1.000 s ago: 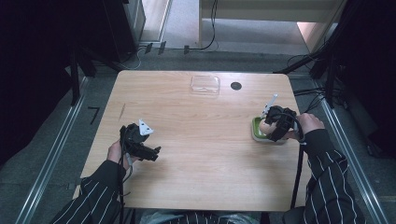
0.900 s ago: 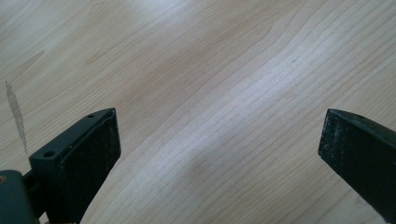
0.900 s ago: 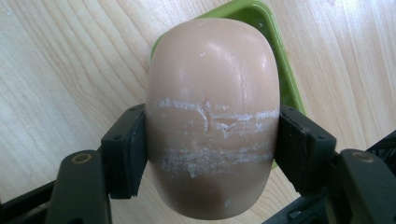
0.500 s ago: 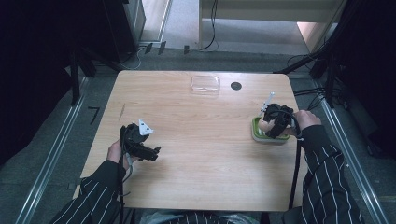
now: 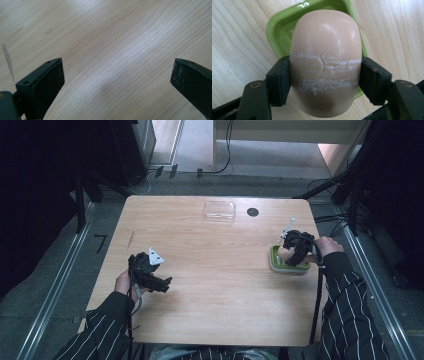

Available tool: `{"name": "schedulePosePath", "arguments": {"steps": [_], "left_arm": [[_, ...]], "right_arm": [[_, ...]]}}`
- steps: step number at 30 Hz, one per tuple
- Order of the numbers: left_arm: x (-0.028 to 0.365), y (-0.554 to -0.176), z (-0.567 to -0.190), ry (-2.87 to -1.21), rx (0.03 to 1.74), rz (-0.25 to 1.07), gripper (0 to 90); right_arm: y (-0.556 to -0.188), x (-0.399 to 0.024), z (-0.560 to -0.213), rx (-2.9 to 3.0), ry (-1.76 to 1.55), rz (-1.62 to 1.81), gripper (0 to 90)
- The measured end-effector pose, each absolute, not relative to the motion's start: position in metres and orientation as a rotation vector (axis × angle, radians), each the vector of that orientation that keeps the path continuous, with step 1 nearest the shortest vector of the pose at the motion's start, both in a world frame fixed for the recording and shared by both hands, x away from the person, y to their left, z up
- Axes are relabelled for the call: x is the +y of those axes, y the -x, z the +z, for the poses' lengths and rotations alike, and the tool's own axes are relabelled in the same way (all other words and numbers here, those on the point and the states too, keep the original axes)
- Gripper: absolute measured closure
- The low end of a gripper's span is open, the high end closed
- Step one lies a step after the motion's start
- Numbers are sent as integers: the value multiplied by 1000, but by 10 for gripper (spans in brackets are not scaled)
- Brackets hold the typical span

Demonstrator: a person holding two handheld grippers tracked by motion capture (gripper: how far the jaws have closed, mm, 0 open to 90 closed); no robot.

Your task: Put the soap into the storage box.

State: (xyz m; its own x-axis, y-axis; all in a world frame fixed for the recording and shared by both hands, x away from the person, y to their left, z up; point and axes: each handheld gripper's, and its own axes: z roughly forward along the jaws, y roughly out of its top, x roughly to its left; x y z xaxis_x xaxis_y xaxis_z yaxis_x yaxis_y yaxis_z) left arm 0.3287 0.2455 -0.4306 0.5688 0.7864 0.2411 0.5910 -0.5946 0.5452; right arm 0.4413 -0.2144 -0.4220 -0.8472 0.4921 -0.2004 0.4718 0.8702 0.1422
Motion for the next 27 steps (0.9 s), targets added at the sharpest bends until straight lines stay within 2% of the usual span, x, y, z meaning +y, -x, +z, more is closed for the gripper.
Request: {"name": "schedulePosePath", "arguments": {"steps": [27], "left_arm": [[246,-329,-431,-2400,1116,656,0]], "right_arm": [[-455,-214,-442,2831,-743,125,334]]}}
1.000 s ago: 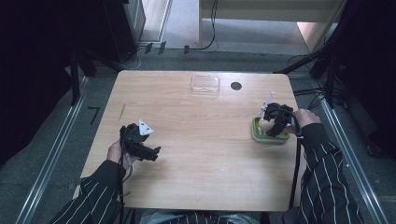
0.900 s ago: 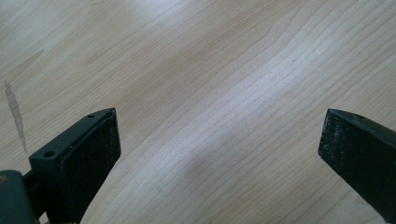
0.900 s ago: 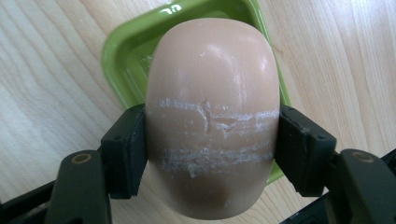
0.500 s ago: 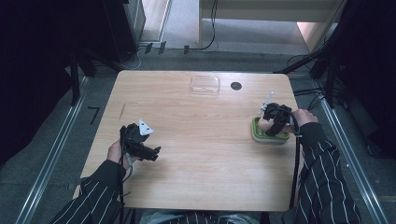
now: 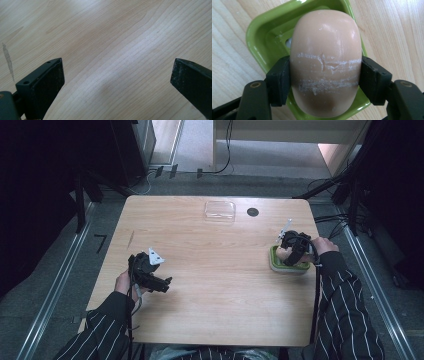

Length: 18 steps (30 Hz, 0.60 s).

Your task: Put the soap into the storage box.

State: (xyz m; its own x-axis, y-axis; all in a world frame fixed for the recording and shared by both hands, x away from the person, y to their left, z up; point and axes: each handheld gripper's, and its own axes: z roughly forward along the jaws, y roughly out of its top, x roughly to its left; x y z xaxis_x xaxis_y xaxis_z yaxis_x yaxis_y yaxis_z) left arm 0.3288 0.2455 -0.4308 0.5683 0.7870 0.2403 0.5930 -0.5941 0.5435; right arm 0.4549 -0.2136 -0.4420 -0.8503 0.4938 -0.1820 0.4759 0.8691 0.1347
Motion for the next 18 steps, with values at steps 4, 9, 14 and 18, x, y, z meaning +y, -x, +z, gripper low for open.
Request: {"name": "schedulePosePath", "arguments": {"steps": [4,9,14,18], "left_arm": [[246,-329,-431,-2401,1117,657,0],[246,-329,-431,-2401,1116,657,0],[245,-329,-431,-2399,1116,657,0],[246,-329,-431,-2399,1115,659,0]], "right_arm": [[-456,-213,-445,2837,-748,116,333],[-457,-213,-447,2841,-758,125,333],[-457,-214,-447,2843,-753,125,333],[-458,-214,-448,2841,-763,122,331]]}}
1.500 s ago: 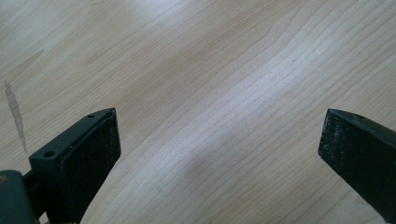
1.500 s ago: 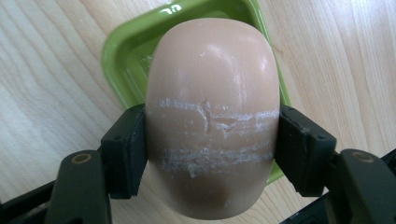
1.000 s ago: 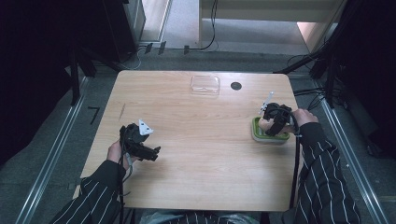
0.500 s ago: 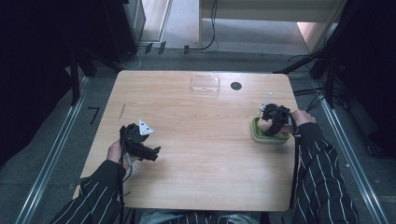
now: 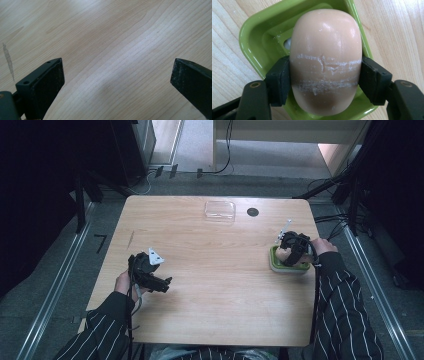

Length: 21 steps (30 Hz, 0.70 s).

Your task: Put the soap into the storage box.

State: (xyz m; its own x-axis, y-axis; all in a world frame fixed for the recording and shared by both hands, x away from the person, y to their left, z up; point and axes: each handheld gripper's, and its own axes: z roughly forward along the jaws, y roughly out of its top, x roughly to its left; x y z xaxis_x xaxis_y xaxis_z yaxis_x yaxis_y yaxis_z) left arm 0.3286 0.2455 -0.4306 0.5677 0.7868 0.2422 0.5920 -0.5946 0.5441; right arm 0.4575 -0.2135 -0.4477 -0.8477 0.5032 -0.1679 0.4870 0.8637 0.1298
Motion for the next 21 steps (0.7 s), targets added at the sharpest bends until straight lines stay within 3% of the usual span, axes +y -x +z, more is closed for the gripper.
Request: {"name": "schedulePosePath", "arguments": {"steps": [21], "left_arm": [[247,-327,-430,-2395,1123,660,0]], "right_arm": [[-459,-213,-450,2819,-811,53,301]]}}
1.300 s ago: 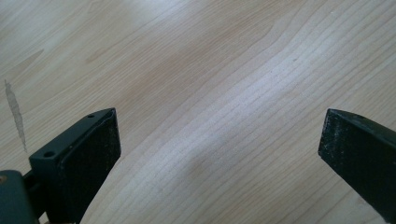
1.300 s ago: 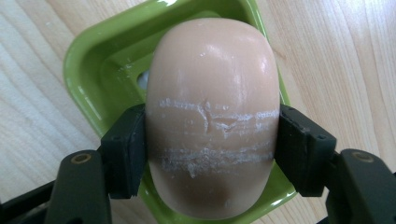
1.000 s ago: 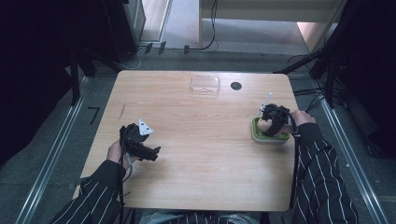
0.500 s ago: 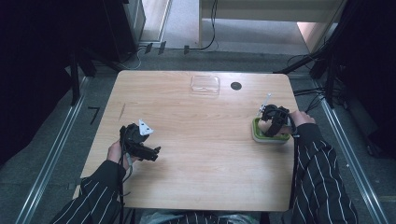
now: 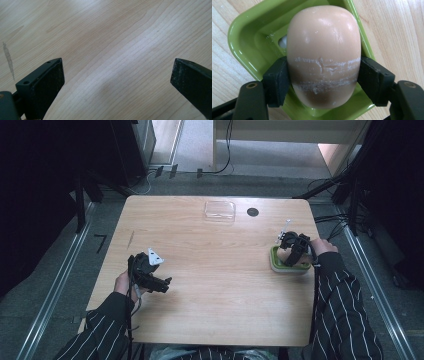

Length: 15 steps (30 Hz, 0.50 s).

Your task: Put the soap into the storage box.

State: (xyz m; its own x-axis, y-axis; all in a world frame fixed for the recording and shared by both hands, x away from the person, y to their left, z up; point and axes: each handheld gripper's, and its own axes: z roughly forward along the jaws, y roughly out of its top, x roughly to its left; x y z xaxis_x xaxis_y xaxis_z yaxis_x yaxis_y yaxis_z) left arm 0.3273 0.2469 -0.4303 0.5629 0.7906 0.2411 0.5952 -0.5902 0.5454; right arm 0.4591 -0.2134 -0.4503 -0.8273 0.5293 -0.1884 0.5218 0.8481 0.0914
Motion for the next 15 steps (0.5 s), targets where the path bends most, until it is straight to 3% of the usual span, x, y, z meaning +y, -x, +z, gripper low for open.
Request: {"name": "schedulePosePath", "arguments": {"steps": [15], "left_arm": [[245,-327,-430,-2399,1113,655,0]], "right_arm": [[-458,-217,-445,2809,-872,58,220]]}}
